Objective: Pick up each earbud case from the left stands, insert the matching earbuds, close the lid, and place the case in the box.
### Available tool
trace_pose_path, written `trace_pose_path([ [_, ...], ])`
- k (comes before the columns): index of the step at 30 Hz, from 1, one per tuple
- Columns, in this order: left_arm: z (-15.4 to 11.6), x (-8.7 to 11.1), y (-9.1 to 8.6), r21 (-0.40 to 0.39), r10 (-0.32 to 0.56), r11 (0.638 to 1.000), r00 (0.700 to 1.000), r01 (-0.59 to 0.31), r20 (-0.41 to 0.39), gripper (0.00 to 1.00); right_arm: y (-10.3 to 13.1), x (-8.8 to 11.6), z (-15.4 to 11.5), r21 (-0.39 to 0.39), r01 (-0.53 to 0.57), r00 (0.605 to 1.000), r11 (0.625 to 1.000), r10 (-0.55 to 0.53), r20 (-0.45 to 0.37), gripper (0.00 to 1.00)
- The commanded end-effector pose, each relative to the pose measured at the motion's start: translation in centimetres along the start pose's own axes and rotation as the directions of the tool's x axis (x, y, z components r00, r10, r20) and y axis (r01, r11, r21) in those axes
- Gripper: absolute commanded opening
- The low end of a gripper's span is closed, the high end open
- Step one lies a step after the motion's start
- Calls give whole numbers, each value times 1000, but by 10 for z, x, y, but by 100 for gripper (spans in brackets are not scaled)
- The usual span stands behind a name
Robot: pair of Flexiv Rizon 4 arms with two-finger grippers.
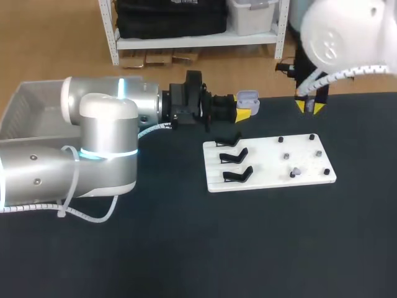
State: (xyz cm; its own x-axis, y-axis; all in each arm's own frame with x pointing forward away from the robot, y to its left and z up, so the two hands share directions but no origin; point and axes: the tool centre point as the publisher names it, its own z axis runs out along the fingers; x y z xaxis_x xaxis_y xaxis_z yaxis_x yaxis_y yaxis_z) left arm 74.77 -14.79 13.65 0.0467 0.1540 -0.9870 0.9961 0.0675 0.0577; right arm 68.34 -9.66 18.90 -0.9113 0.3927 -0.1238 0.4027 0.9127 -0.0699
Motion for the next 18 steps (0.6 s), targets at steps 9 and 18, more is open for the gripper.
trace_pose_path([
  [9, 0, 1, -2, -8, 4, 1000, 1000, -4, 7, 0, 47, 3, -15, -40, -330, 943, 943, 331, 36, 0],
  [18, 0, 1, -2, -8, 4, 1000, 1000, -4, 7, 0, 93, 15, -28, -90, -260, 965, 961, 263, 20, 0],
])
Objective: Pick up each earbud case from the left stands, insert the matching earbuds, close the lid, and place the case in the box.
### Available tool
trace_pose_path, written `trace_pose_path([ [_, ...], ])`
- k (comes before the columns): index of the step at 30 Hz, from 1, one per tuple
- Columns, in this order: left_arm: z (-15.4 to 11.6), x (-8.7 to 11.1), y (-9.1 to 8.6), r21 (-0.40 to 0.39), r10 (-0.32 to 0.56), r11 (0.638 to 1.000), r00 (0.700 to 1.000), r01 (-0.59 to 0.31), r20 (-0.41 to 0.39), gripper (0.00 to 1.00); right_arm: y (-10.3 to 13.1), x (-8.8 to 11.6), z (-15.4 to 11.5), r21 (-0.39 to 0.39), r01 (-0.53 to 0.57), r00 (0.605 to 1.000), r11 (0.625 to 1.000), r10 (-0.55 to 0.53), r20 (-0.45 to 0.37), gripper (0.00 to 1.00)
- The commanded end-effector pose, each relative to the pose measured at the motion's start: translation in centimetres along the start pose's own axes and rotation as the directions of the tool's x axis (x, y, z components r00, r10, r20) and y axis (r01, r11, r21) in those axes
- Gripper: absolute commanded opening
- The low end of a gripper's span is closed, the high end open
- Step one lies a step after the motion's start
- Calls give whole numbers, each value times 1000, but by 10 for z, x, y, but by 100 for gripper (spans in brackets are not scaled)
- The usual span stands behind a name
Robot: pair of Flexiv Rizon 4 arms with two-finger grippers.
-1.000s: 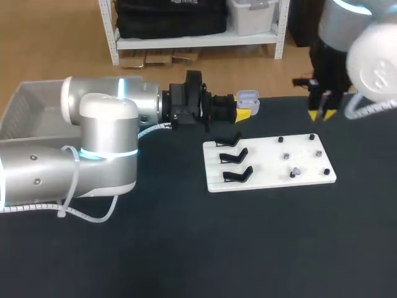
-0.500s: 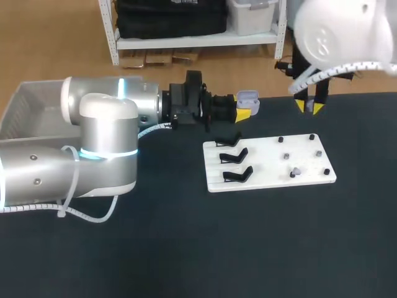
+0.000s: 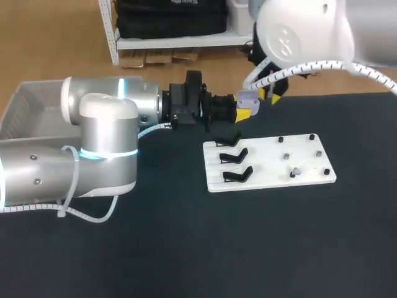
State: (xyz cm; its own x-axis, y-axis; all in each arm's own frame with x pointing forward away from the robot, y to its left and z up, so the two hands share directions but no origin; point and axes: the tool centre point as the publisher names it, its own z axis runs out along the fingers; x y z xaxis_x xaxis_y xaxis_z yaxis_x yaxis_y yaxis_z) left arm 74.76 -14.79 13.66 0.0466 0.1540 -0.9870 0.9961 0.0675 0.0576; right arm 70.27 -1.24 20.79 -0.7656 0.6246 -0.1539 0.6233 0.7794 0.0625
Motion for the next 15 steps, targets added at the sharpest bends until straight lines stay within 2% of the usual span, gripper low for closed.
trace_pose_path([
  [1, 0, 1, -2, -8, 5, 1000, 1000, -4, 7, 0, 11, 5, 0, 5, 14, 1000, 1000, -14, 0, 0],
  [15, 0, 1, -2, -8, 5, 1000, 1000, -4, 7, 0, 29, 9, 13, 2, 38, 999, 999, -38, -3, 0],
])
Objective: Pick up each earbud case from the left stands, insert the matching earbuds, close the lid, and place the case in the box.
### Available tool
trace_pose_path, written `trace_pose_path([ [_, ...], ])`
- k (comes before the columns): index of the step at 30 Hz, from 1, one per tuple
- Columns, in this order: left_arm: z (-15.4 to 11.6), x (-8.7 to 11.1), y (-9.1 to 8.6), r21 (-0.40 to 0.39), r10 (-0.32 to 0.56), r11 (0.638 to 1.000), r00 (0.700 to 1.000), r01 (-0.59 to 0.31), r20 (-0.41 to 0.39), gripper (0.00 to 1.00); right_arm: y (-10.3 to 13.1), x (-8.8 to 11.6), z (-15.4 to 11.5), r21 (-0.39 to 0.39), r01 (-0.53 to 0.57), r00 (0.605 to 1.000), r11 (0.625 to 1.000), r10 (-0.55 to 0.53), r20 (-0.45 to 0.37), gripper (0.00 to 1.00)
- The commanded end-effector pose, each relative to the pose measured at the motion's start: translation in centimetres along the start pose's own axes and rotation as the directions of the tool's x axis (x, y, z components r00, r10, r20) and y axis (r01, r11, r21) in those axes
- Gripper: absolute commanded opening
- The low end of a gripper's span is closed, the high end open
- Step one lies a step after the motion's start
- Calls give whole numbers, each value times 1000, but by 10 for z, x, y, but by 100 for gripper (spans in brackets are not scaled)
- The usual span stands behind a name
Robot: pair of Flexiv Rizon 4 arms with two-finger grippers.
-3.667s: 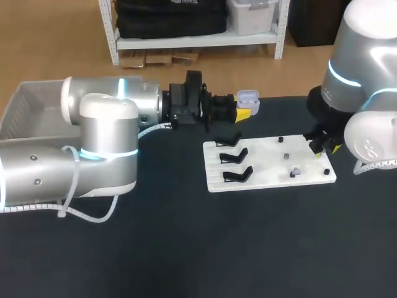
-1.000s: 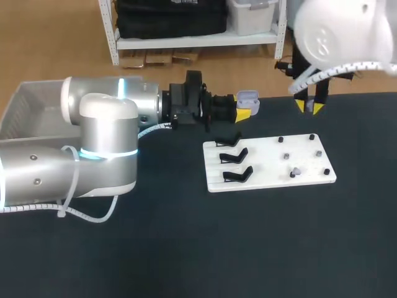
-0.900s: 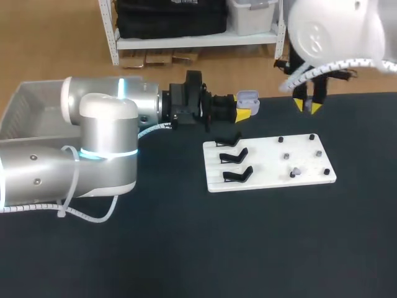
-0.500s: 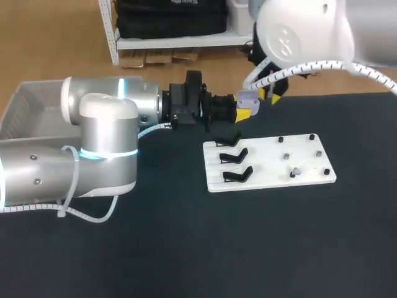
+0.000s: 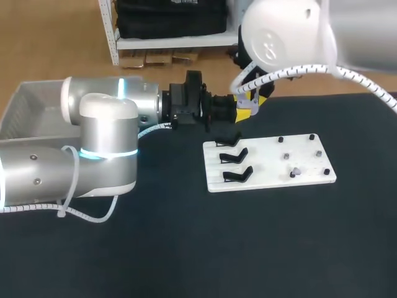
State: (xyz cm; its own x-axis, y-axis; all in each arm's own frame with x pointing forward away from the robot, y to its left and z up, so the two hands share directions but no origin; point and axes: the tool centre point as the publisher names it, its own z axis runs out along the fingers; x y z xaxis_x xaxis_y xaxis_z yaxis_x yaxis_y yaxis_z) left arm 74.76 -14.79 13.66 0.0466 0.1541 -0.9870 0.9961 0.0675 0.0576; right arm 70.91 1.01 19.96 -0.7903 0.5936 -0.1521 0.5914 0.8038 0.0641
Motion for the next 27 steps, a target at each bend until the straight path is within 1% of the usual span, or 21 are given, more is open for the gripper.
trace_pose_path([
  [1, 0, 1, -2, -8, 5, 1000, 1000, -4, 7, 0, 10, -1, 5, 10, -2, 1000, 1000, 2, 1, 0],
  [10, 0, 1, -2, -8, 5, 1000, 1000, -4, 7, 0, 18, -6, 13, 9, 10, 1000, 1000, -10, 10, 0],
  [19, 0, 1, -2, -8, 5, 1000, 1000, -4, 7, 0, 19, -12, 20, 20, 7, 1000, 1000, -7, 13, 0],
  [27, 0, 1, -2, -8, 5, 1000, 1000, -4, 7, 0, 18, -13, 22, 25, 3, 1000, 1000, -4, 15, 0],
])
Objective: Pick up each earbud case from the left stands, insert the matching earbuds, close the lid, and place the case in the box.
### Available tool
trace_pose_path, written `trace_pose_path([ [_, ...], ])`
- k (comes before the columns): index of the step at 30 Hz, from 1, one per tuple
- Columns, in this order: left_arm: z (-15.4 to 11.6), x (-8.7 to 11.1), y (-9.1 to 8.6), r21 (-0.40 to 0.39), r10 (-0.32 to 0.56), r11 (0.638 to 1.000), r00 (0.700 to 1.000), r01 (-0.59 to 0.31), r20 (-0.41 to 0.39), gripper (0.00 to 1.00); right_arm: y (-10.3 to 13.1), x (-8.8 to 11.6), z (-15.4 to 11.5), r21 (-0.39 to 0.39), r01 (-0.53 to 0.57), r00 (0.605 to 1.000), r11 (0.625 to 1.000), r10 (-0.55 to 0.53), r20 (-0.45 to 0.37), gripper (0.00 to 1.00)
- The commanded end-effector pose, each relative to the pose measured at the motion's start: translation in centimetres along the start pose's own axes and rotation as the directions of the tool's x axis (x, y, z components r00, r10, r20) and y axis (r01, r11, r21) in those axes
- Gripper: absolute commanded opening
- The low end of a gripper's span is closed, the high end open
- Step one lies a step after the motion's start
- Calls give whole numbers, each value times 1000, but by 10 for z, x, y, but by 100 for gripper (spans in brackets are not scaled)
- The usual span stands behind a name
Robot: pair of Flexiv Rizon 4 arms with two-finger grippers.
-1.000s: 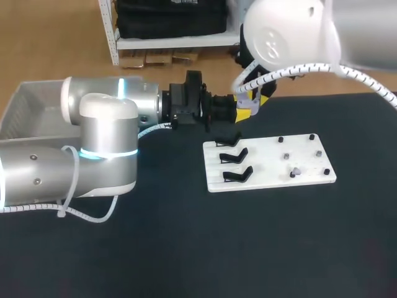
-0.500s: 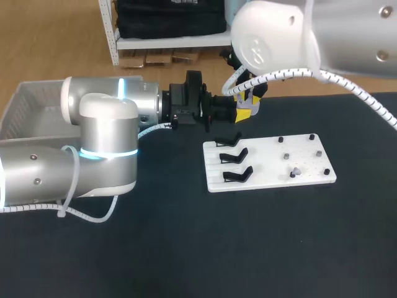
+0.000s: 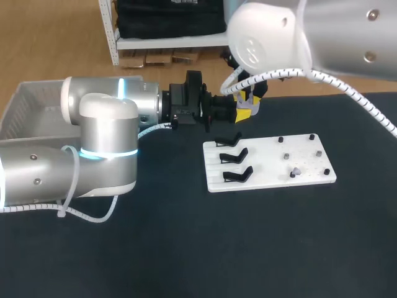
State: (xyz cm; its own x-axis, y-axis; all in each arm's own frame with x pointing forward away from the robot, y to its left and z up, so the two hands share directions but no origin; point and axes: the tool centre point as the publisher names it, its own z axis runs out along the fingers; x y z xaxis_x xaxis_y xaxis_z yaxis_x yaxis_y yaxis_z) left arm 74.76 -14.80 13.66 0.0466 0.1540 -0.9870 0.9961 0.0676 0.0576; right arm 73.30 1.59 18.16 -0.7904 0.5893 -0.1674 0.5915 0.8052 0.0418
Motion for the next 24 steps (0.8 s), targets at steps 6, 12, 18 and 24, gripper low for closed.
trace_pose_path([
  [6, 0, 1, -2, -8, 5, 1000, 1000, -5, 7, 0, -1, -3, 3, 6, -8, 1000, 1000, 8, -2, 0],
  [12, 0, 1, -2, -8, 5, 1000, 1000, -5, 7, 0, -1, -2, 6, 11, -10, 1000, 1000, 10, -6, 0],
  [18, 0, 1, -2, -8, 5, 1000, 1000, -5, 7, 0, 0, -1, 10, 15, -9, 1000, 1000, 9, -13, 0],
  [24, 0, 1, -2, -8, 5, 1000, 1000, -5, 7, 0, -1, -1, 11, 17, -11, 1000, 1000, 11, -20, 27],
])
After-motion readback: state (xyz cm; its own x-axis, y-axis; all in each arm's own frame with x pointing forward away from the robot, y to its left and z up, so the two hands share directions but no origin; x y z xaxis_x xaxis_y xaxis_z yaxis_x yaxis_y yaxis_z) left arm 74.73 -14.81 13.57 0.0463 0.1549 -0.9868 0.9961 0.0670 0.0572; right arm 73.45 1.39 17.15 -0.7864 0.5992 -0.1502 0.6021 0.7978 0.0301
